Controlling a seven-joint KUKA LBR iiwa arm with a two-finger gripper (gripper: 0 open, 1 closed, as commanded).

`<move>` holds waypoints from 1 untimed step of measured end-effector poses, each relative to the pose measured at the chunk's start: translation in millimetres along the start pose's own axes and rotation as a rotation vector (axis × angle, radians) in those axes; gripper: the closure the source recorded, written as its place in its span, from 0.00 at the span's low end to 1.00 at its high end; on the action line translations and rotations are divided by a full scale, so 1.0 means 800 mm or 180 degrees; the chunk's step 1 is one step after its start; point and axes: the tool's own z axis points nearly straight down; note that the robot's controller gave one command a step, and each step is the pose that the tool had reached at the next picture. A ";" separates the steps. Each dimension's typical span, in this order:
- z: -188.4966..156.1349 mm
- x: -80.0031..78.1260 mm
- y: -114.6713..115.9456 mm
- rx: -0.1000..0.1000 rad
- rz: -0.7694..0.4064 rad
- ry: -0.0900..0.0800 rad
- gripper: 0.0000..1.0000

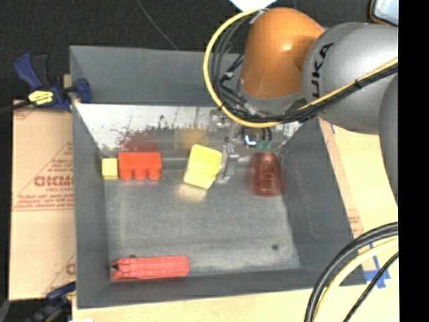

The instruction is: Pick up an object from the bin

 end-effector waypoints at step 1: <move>-0.007 -0.002 0.000 -0.0002 0.0003 -0.0027 0.00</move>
Offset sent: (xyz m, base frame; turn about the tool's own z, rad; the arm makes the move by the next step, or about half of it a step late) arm -0.0038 -0.0049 -0.1450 -0.1826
